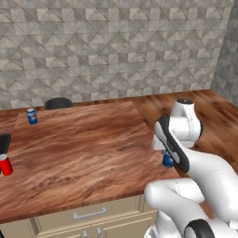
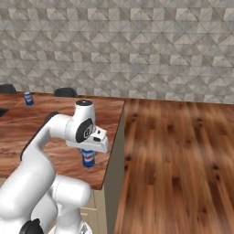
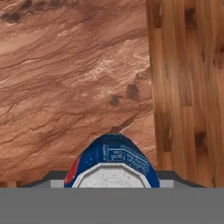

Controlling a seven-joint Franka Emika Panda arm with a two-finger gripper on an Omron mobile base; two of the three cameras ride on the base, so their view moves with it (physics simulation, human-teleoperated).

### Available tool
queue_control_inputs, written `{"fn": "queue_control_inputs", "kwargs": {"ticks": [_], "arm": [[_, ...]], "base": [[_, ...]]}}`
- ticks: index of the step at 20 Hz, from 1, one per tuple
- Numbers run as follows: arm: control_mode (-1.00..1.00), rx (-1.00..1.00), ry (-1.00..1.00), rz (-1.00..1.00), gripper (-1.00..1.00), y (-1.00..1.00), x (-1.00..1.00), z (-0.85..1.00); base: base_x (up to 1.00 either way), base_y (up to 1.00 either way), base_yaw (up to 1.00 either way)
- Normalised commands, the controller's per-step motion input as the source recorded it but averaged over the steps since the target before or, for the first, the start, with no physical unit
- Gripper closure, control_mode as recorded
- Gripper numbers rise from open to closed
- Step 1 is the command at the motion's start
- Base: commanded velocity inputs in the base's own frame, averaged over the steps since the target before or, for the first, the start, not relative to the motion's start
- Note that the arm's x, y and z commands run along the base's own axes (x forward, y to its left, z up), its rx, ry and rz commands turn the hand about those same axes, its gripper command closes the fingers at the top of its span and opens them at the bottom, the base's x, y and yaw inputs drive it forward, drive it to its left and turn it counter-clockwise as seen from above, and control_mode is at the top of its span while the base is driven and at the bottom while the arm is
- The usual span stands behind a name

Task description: Four empty soda cans are scattered around the kitchen. Gather all the cans and cluster them next to the stove for recycling.

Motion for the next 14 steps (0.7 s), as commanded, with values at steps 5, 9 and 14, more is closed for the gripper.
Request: {"fn": "queue_control_inputs", "kwargs": {"ticks": [5, 9, 14], "arm": [[-1.00, 0.00, 0.00, 0.00, 1.00, 0.00, -0.22, 0.28], [-1.00, 0.00, 0.00, 0.00, 1.00, 0.00, -0.01, 0.38], [-1.00, 0.00, 0.00, 0.00, 1.00, 0.01, 0.00, 0.44]], "base": [[0.00, 0.00, 0.00], [0.00, 0.00, 0.00], [0.00, 0.00, 0.00]]}}
